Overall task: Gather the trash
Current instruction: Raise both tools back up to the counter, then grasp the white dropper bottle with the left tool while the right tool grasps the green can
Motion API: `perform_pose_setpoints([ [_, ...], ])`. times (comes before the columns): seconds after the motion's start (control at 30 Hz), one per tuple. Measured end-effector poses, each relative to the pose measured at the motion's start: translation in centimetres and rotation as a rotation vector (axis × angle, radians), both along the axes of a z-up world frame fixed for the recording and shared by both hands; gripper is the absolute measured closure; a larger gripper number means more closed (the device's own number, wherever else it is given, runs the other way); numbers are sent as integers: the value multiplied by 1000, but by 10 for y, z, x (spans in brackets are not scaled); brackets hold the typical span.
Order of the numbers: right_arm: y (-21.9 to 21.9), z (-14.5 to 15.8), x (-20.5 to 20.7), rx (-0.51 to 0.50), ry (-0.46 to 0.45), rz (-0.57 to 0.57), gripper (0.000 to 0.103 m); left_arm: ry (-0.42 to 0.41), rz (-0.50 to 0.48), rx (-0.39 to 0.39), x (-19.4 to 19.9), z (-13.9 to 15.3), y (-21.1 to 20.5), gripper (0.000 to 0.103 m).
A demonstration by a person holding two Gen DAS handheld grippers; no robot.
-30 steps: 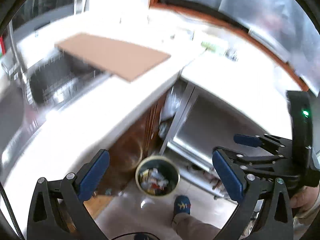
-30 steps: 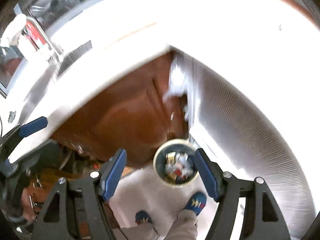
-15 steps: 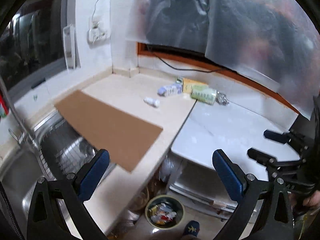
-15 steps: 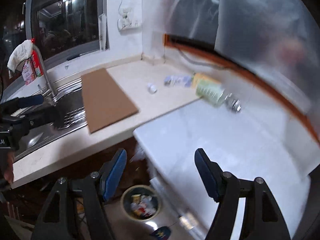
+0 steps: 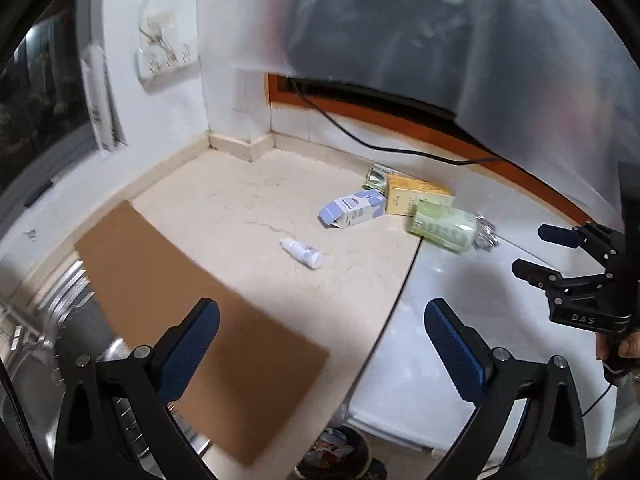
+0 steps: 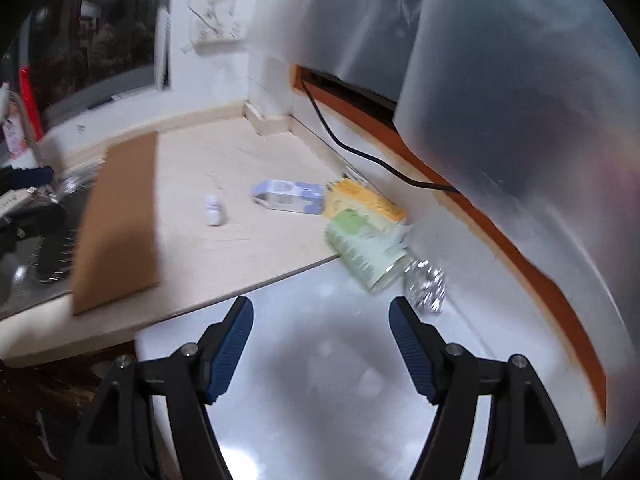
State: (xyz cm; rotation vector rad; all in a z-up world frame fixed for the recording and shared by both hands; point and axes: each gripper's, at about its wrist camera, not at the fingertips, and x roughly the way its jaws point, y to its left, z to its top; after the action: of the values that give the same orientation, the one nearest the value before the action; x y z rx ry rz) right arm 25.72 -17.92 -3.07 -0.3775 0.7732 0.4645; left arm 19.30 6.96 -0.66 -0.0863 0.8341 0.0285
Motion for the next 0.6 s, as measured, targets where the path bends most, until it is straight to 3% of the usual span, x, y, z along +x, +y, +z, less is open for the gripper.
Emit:
perform_pose_setpoints([
  [0.13, 4, -25, 58, -68, 44, 21, 32, 88, 7, -54, 61, -32, 8, 12],
  [0.27, 15, -53, 106, -149, 76, 49, 32, 147, 32, -71, 92, -58, 13, 14],
  [0.4, 25, -71, 134, -212, 78, 79, 32, 193, 63, -54, 116, -81, 21, 14],
  [0.6, 39, -96, 155, -312, 112, 136, 32, 245, 114, -90, 144, -104, 35, 17],
])
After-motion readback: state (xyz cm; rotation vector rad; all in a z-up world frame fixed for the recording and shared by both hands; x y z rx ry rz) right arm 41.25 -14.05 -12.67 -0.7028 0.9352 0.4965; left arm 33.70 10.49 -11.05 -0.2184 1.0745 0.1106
